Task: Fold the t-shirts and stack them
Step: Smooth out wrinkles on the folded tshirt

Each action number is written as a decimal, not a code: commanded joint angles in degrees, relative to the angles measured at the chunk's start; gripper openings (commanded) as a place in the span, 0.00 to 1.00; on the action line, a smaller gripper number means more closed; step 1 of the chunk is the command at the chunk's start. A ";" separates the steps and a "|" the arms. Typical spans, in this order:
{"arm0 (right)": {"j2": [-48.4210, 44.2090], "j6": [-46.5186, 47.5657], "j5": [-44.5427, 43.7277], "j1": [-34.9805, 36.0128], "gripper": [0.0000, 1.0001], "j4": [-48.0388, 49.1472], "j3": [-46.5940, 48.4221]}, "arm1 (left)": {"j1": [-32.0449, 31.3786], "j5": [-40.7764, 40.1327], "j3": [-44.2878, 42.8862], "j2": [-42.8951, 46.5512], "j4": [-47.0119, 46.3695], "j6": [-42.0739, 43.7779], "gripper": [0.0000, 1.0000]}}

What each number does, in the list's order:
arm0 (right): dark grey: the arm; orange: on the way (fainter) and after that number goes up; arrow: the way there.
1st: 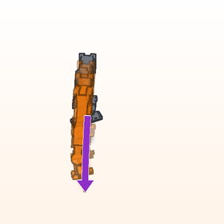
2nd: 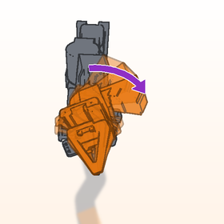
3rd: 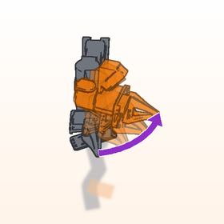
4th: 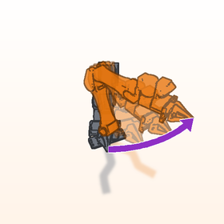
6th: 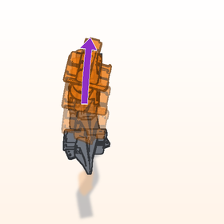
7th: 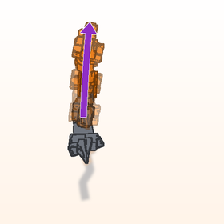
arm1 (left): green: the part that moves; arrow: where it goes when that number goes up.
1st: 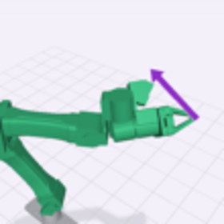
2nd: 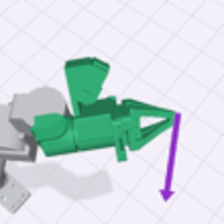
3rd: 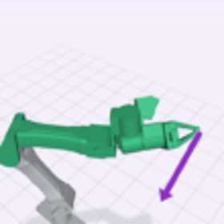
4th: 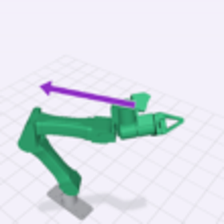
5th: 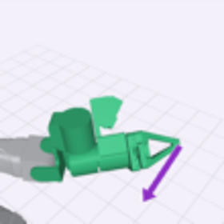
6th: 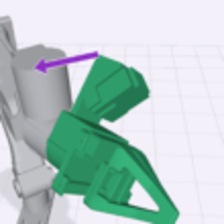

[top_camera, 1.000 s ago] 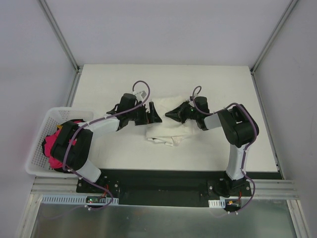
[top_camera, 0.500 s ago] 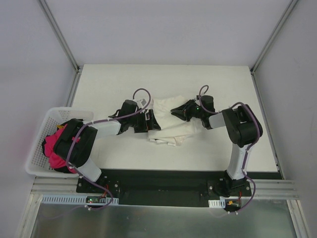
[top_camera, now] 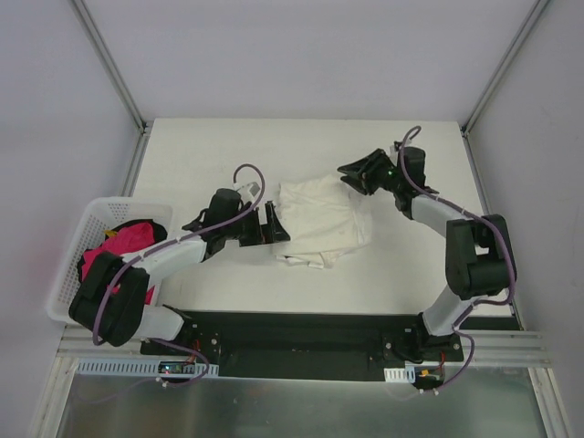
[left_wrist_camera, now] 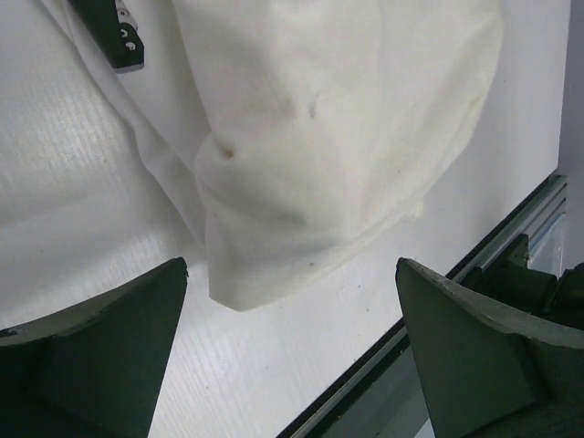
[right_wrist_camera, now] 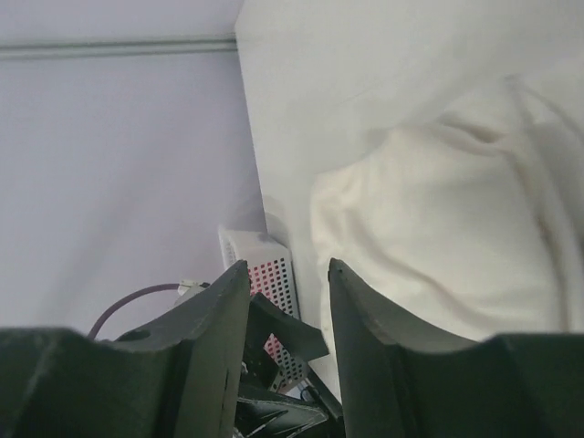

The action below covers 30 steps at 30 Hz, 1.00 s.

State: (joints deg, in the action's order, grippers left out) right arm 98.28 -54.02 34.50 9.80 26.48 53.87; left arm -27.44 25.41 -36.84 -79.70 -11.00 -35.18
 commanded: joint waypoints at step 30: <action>20.46 -3.90 -0.58 33.62 0.47 -0.38 11.36 | -0.68 -21.80 -7.02 35.93 17.24 6.26 0.97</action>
State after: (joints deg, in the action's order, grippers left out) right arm 120.07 -55.02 34.37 45.78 23.83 69.58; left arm -27.46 5.69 -41.65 -44.21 5.74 -30.39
